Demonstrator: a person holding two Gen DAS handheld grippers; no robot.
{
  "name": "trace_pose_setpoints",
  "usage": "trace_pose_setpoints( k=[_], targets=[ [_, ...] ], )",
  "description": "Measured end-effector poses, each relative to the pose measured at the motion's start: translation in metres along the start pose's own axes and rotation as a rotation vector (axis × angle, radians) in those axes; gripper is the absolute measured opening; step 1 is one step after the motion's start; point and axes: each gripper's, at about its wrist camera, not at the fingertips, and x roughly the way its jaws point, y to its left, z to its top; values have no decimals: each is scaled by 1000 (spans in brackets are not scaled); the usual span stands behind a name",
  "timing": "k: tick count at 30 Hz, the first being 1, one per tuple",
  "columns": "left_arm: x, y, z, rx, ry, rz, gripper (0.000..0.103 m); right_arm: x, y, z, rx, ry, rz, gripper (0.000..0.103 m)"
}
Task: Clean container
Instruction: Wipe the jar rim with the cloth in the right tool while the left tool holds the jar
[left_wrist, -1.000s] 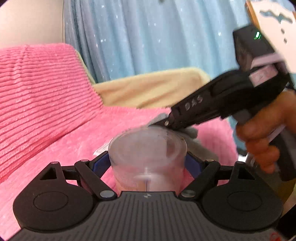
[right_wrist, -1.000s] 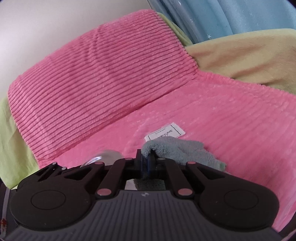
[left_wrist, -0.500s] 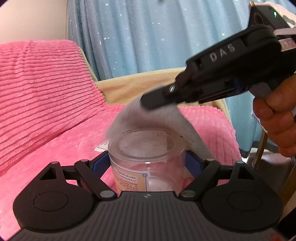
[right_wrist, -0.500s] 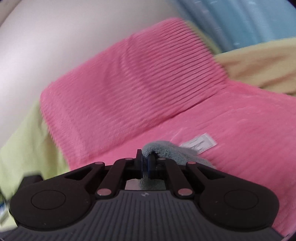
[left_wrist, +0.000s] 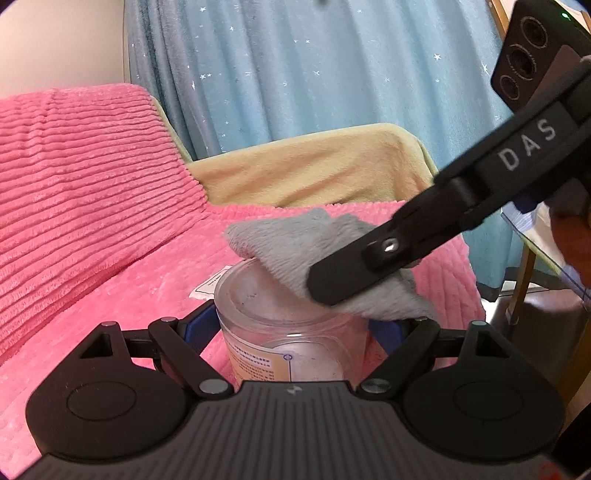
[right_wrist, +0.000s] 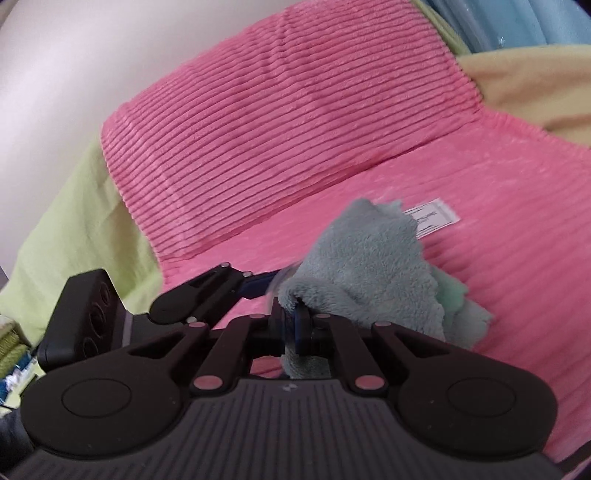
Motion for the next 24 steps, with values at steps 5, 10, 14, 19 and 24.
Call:
trace_pose_setpoints(
  k=[5, 10, 14, 19, 24],
  targets=[
    [-3, -27, 10, -8, 17, 52, 85, 19, 5, 1, 21, -16, 43, 1],
    [1, -9, 10, -14, 12, 44, 85, 27, 8, 11, -29, -48, -32, 1],
    [5, 9, 11, -32, 9, 35, 85, 18, 5, 13, -71, -54, -106, 1],
    [8, 27, 13, -15, 7, 36, 85, 6, 2, 16, -114, -55, -186, 1],
    [10, 51, 13, -5, 4, 23, 85, -8, -4, 9, -36, -19, -87, 3]
  ],
)
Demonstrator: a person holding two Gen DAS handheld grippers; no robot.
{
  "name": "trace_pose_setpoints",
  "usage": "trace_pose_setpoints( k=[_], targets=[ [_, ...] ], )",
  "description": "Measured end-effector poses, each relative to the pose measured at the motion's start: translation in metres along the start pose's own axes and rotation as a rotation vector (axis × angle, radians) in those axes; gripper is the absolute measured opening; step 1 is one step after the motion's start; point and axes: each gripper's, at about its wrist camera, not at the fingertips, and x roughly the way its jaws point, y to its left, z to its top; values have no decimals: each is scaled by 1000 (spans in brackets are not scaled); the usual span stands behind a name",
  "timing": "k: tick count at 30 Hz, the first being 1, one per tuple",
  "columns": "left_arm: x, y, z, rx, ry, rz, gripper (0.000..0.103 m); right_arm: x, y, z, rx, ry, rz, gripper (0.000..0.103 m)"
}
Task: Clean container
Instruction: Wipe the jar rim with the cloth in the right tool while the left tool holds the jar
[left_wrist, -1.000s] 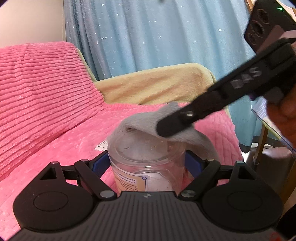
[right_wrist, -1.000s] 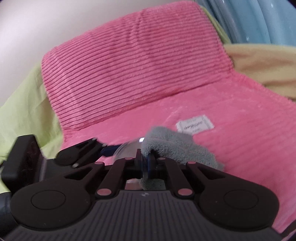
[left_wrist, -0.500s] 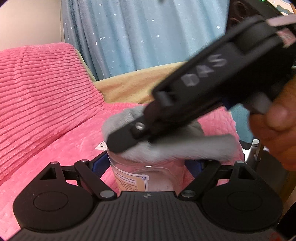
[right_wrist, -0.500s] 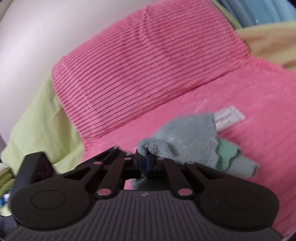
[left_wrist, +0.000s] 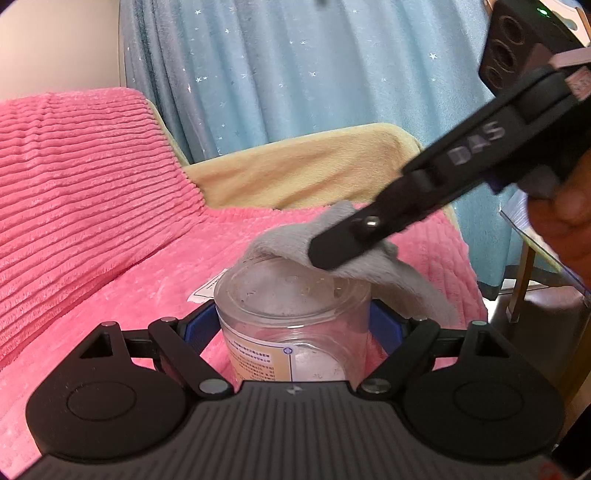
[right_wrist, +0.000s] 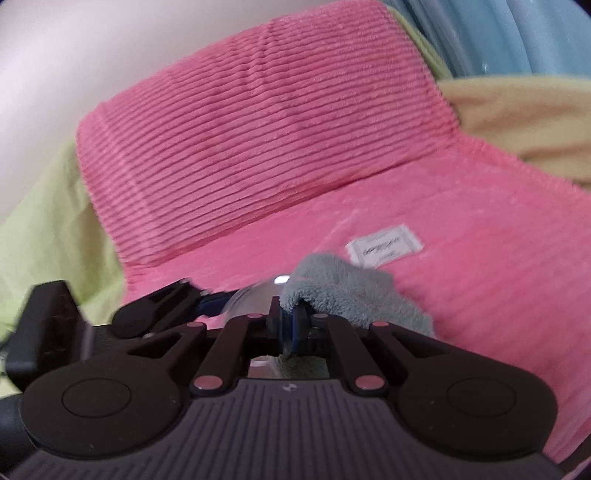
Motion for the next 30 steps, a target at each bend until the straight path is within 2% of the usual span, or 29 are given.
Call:
trace_pose_setpoints(
  k=[1, 5, 17, 28, 30],
  targets=[
    [-13, 7, -8, 30, -10, -50, 85, -1, -1, -1, 17, 6, 24, 3],
    [-7, 12, -5, 27, -9, -47, 85, 7, 5, -3, 35, 9, 71, 3],
    [-1, -5, -1, 27, -11, -62, 85, 8, 6, 3, 5, 16, 41, 1],
    [-16, -28, -11, 36, -17, -61, 85, 2, 4, 9, -30, 32, 9, 3],
    [-17, -29, -12, 32, -16, -62, 85, 2, 2, 3, -5, 37, 45, 3]
  ],
)
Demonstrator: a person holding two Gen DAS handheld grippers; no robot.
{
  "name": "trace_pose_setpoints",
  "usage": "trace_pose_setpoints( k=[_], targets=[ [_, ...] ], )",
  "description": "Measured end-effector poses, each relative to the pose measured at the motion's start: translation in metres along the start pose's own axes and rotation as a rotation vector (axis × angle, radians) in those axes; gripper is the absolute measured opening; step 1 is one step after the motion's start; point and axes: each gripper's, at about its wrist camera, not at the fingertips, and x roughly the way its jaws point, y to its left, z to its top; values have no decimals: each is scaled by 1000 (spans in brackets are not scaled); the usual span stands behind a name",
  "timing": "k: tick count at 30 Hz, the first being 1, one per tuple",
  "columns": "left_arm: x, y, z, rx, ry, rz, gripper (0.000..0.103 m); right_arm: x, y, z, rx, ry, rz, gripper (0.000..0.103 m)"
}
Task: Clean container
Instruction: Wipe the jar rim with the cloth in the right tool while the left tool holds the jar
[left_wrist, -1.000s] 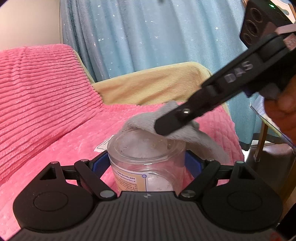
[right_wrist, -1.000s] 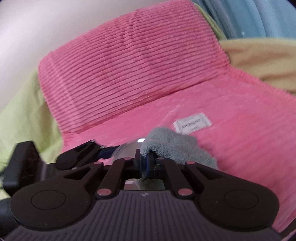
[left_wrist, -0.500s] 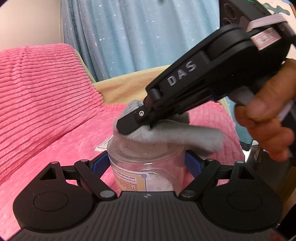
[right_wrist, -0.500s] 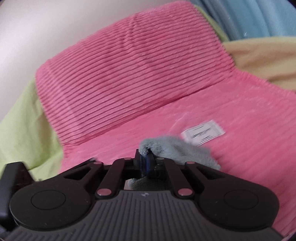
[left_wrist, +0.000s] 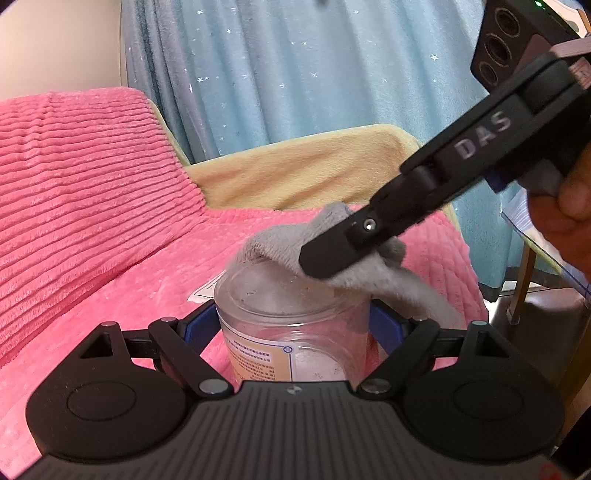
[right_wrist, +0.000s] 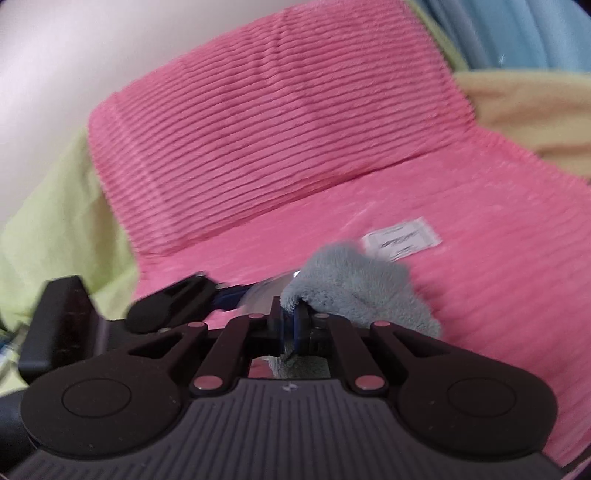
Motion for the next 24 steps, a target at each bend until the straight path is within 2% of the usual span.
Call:
trace_pose_setpoints(
  k=[5, 9, 14, 24],
  targets=[
    [-2, -4, -1, -5, 3, 4, 85, 19, 9, -1, 18, 2, 52, 3],
    [-2, -5, -1, -9, 4, 6, 85, 29, 12, 3, 19, -31, 17, 2],
    [-1, -4, -1, -29, 3, 3, 85, 23, 7, 2, 23, -34, -1, 1],
    [-1, -8, 0, -7, 1, 1, 85, 9, -4, 0, 30, -39, -35, 1]
  ],
)
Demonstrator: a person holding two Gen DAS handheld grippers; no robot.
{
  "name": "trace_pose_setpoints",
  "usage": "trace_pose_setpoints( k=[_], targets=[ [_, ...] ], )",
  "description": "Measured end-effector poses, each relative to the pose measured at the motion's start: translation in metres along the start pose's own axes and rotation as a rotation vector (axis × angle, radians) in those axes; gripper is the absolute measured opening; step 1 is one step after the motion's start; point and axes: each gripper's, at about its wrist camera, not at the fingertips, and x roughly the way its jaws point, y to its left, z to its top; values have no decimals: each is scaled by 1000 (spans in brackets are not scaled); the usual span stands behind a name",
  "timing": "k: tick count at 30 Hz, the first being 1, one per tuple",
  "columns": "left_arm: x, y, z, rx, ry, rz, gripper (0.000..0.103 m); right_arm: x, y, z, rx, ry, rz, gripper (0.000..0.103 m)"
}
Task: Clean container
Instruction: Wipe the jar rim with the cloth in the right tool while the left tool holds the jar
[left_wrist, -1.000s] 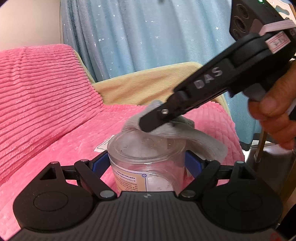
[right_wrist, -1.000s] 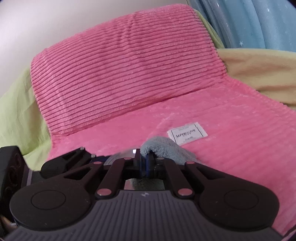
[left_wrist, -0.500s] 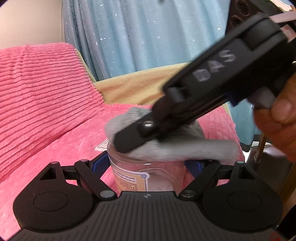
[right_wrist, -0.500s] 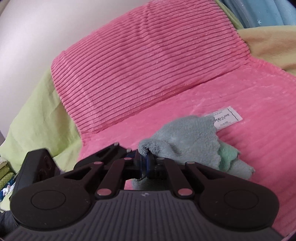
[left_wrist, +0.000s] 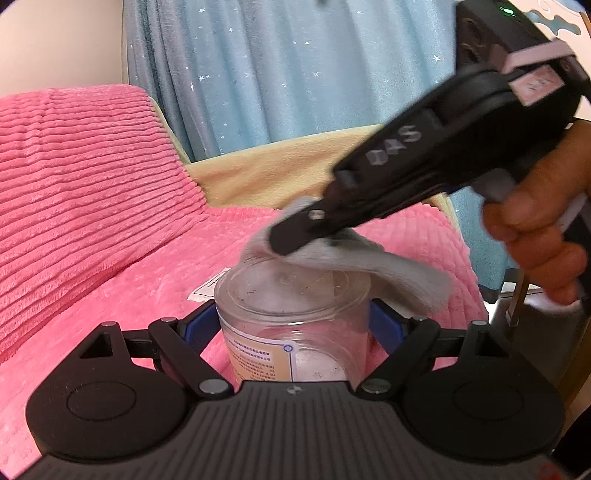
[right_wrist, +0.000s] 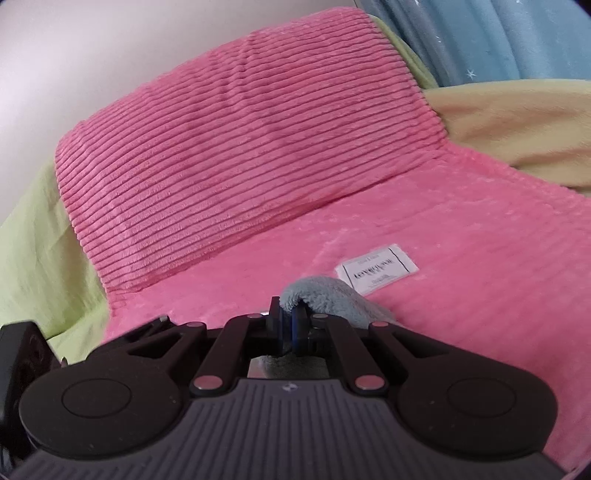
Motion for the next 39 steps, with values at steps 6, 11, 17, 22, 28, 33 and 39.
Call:
trace_pose_setpoints(
  k=[6, 11, 17, 22, 28, 33, 39],
  targets=[
    [0, -1, -1, 1, 1, 2, 85, -8, -6, -1, 4, -3, -21, 2],
    [0, 1, -1, -11, 2, 2, 85, -4, 0, -3, 29, 19, 47, 2],
    [1, 1, 1, -16, 5, 3, 85, 13, 11, -3, 41, 25, 100, 2],
    [1, 3, 0, -33, 5, 1, 85, 10, 7, -2, 44, 21, 75, 2],
    [3, 4, 0, -45, 3, -4, 85, 4, 2, 0, 48, 16, 39, 1],
    [4, 2, 0, -37, 4, -3, 85, -1, -2, 1, 51, 13, 9, 1],
    [0, 11, -5, -19, 0, -22, 85, -6, -7, 3, 55, 9, -27, 2]
  ],
)
